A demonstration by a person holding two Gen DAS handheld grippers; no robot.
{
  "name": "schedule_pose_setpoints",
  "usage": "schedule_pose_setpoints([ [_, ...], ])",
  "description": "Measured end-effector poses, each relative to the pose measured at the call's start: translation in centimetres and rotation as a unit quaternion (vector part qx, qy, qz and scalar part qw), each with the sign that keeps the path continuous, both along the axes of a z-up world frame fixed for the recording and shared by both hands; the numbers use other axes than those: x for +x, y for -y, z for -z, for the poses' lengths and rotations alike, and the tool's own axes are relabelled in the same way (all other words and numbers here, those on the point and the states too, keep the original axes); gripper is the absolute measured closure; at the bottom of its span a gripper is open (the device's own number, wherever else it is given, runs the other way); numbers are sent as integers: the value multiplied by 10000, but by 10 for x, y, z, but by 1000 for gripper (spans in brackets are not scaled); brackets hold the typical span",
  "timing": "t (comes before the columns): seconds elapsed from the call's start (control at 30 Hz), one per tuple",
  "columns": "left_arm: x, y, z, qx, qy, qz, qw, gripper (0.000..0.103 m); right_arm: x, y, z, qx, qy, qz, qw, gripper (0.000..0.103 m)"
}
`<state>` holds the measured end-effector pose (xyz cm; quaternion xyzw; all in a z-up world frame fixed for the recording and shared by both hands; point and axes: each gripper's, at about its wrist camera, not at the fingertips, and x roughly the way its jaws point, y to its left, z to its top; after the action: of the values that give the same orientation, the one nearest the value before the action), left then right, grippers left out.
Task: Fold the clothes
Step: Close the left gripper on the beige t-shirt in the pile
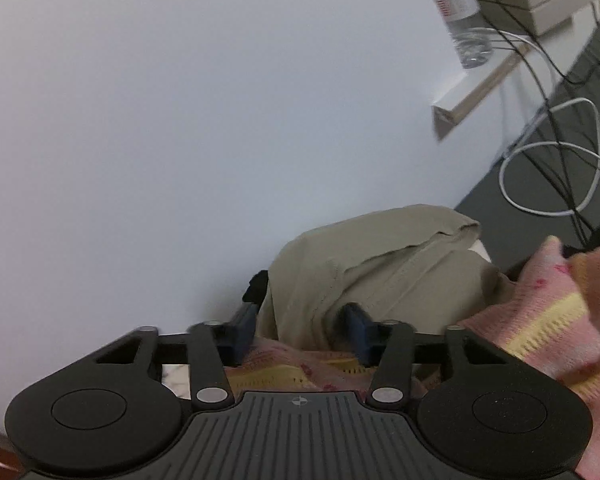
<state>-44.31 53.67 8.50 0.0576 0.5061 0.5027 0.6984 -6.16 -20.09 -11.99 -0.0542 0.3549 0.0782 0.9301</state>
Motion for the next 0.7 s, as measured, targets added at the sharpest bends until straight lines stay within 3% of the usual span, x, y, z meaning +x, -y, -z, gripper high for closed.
schedule_pose_setpoints([
  [0.07, -4, -8, 0, 84, 254, -194, 9995, 78, 0, 0, 0, 4, 6, 0, 10000, 0],
  [0.1, -5, -12, -1, 113, 389, -292, 9987, 92, 0, 0, 1, 6, 16, 0, 10000, 0],
  [0.23, -6, -18, 4, 308, 562, -452, 9969, 101, -1, -1, 1, 9, 69, 2, 10000, 0],
  [0.33, -11, -9, -9, 954, 928, -529, 9897, 101, -2, -1, 1, 11, 83, 9, 10000, 0],
  [0.4, -15, 2, -26, 1478, 1293, -407, 9797, 101, -2, -1, 1, 15, 76, 16, 10000, 0],
  [0.53, -5, 42, -73, 2527, 1405, 370, 9566, 101, -2, -2, 1, 10, 85, 25, 10000, 0],
  [0.6, 1, 65, -106, 2754, 1772, 694, 9423, 102, -2, -3, 1, 13, 96, 32, 9999, 0],
  [0.7, 6, 108, -159, 3052, 2409, 1259, 9127, 102, -2, -4, 1, 10, 99, 40, 9999, 0],
])
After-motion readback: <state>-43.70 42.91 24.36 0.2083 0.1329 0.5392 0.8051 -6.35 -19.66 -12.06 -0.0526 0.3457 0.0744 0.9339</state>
